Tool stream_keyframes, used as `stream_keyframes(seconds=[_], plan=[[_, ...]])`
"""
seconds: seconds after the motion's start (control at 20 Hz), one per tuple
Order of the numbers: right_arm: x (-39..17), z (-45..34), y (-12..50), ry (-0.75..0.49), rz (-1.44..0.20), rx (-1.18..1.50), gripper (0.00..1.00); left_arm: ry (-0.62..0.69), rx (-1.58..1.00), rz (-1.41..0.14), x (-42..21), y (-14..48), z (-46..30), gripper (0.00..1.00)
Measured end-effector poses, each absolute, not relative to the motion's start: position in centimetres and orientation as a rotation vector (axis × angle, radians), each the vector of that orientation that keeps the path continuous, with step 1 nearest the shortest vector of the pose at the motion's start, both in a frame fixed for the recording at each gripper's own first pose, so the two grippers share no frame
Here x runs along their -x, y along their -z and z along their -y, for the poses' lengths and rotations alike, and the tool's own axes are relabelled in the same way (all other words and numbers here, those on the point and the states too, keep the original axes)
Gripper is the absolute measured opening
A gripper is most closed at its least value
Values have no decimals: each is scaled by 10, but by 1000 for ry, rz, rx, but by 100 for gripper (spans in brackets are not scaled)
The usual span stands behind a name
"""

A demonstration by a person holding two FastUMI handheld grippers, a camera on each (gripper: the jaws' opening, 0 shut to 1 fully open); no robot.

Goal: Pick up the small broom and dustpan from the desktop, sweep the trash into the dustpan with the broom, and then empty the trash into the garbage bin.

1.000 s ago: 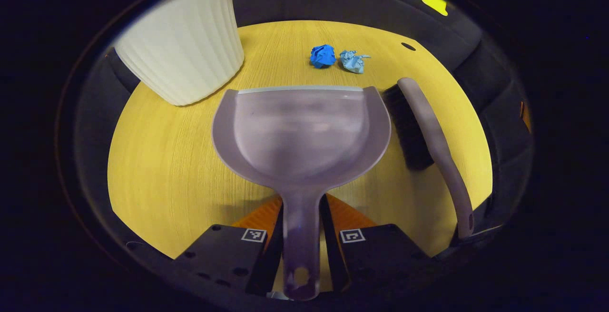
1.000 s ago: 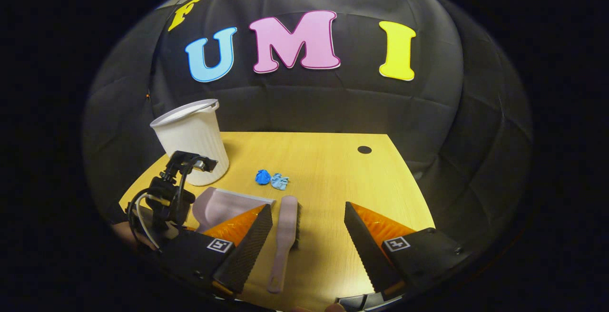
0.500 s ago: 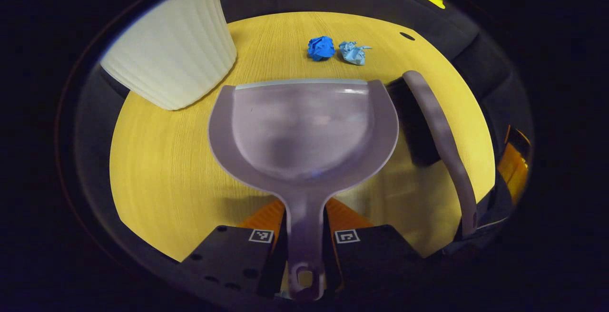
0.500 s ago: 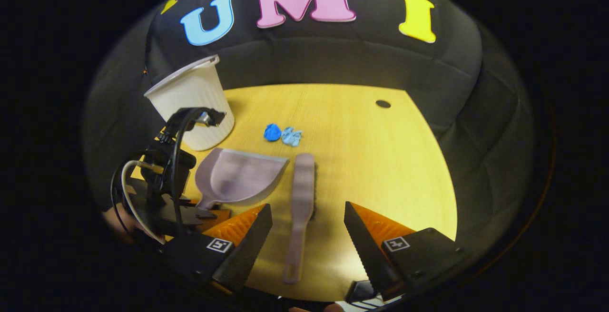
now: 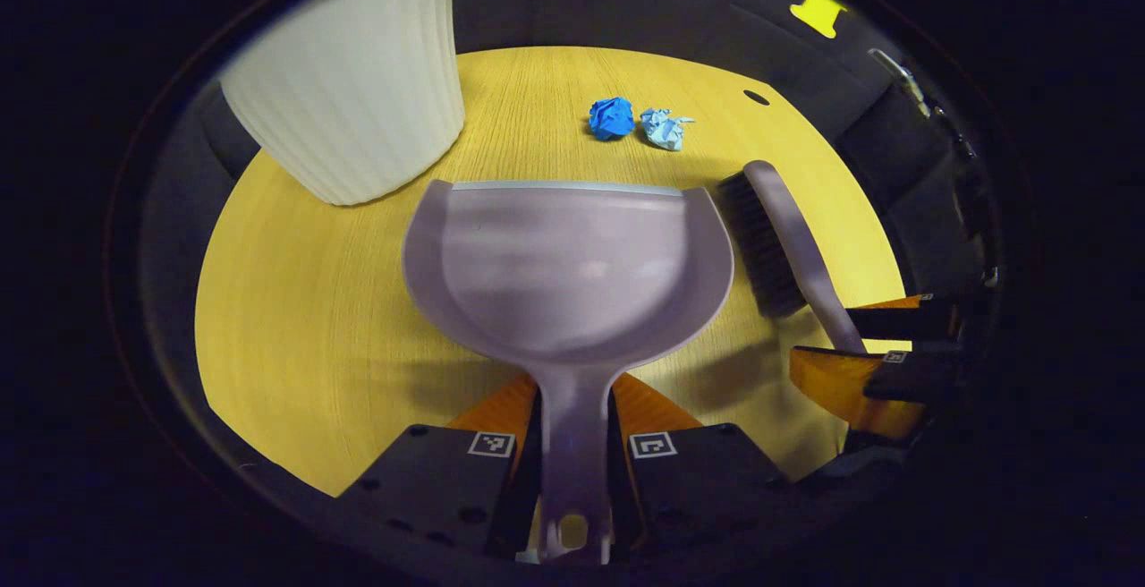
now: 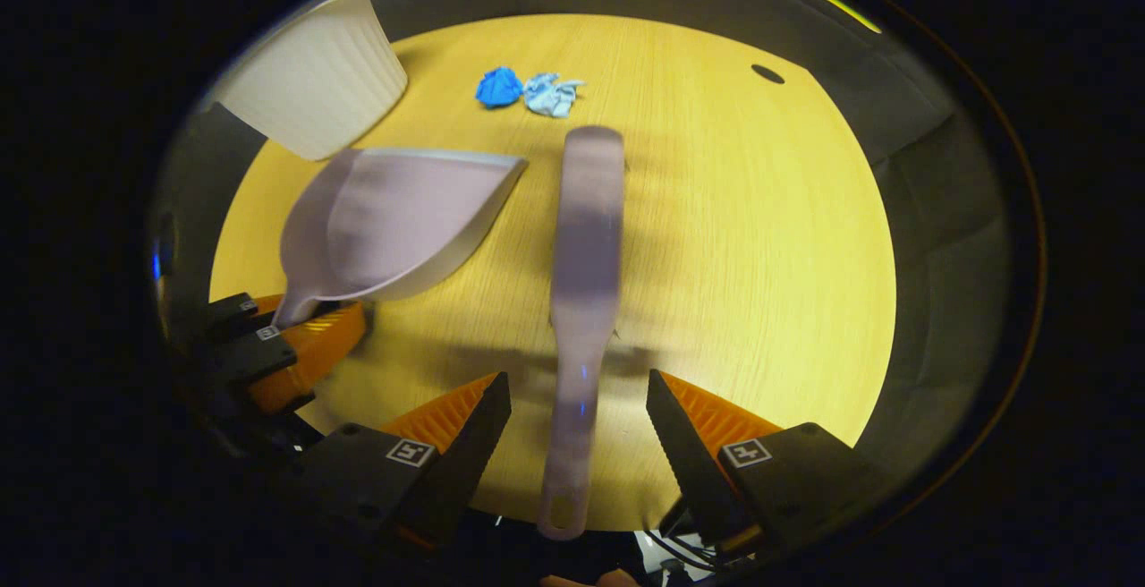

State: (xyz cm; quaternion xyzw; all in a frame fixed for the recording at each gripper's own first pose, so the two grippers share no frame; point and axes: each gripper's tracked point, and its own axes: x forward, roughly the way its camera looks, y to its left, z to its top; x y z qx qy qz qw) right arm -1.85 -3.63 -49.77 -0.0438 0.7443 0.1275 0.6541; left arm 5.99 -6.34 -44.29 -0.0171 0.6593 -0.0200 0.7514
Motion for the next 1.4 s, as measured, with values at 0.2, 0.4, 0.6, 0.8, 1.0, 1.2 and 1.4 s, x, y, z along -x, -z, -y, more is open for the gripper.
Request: stream_keyframes(seconds=[0.2,0.4,0.6,0.8,1.0,1.2,1.4], plan=[[10,37,519,-195,-1748,85,98,54,87,-1423,-57,444,65,31],[4,35,533,-171,-1775,36,70,59,96,-1423,-56,447,63,30],[-7,35,531,-161,-1778,21,36,69,97,-1437,-56,449,59,31],[-25,41,534,-234,-1771,72,30,95,67,-1449,-57,446,55,30],[-82,44,539,-252,-1704,55,30,130,23,-1456,-55,440,43,30],[-136,57,557,-315,-1680,220,30,133,25,-1473,-55,440,43,31],[-190,54,567,-408,-1645,311,30,126,46,-1505,-51,440,45,31]])
